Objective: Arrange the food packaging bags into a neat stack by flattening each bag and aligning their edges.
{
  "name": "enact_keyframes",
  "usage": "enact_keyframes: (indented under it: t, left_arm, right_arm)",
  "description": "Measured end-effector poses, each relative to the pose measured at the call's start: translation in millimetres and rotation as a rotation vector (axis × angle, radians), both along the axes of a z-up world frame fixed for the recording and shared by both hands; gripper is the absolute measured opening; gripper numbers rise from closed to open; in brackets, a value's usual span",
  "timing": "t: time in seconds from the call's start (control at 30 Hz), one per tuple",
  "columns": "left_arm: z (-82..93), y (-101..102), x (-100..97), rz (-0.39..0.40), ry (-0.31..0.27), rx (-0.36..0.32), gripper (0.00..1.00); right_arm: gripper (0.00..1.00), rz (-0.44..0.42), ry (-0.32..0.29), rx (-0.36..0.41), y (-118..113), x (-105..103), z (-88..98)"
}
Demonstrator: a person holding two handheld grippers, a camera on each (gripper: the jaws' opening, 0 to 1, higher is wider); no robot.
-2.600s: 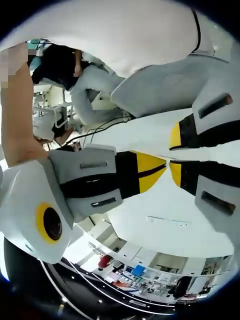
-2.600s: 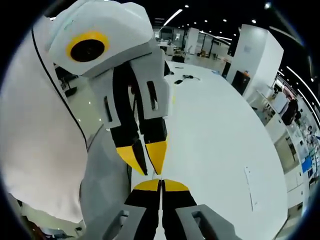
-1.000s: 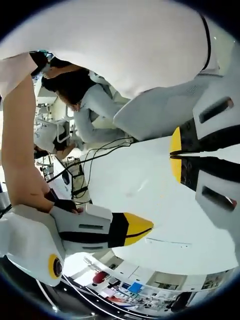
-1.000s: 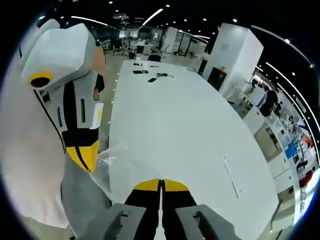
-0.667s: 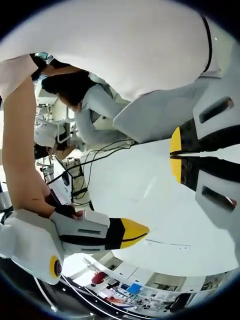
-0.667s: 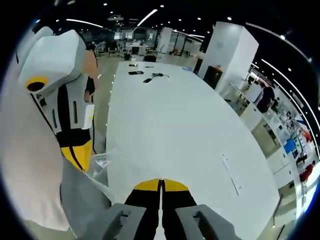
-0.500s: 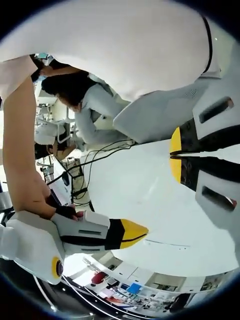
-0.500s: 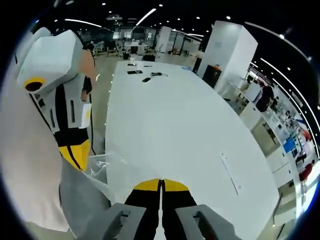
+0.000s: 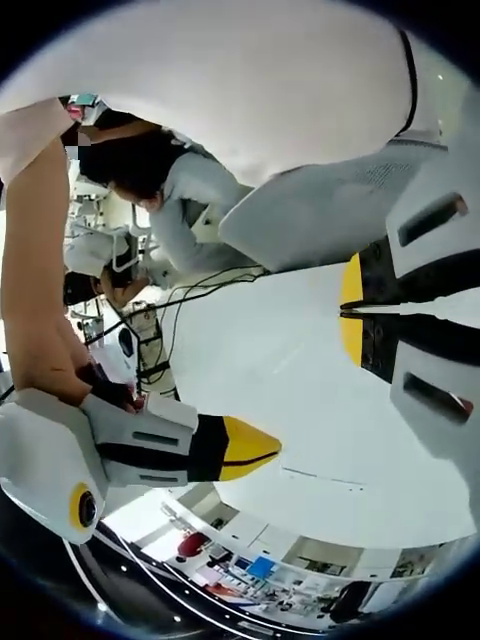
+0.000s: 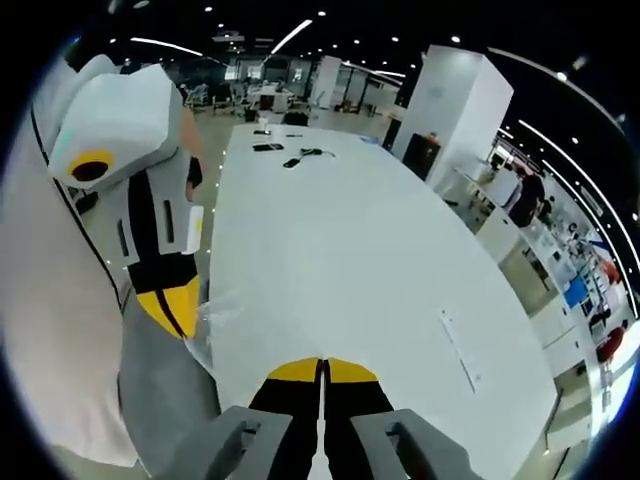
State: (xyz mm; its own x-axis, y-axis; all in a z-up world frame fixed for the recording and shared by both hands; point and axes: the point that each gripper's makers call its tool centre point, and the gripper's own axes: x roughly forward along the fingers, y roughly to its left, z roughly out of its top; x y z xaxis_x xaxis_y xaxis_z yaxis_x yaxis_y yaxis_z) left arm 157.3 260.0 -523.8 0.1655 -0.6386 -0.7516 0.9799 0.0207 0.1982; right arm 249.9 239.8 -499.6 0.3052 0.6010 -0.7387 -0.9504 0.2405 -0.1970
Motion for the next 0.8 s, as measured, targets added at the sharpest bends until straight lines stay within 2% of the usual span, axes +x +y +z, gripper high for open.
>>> enact_keyframes:
  t: [0.27,0.4,0.6,0.8]
  left_arm:
    - [-0.5,1,12.4,0.039,-0.008,-0.013,0.00]
    - [-0.4,2,18.6,0.066,-0.005,-0.023,0.03]
    - [-4.9,0,18.7,0.057,0.003,-0.010,0.06]
    - [0.4,-7,21.4,0.056,0.001,-0.025,0.09]
  right_arm:
    - [0.00,0.017,-0.005,0.007,0,-6,-0.4]
    - [0.00,0.022,-0.013,0.015,0,-7,-0.1]
    - [0.00,0.021,-0.016,0.028,-1,-10,-1.4]
    - [0.00,0.010,-0.030,0.025,-6,-11,-2.6]
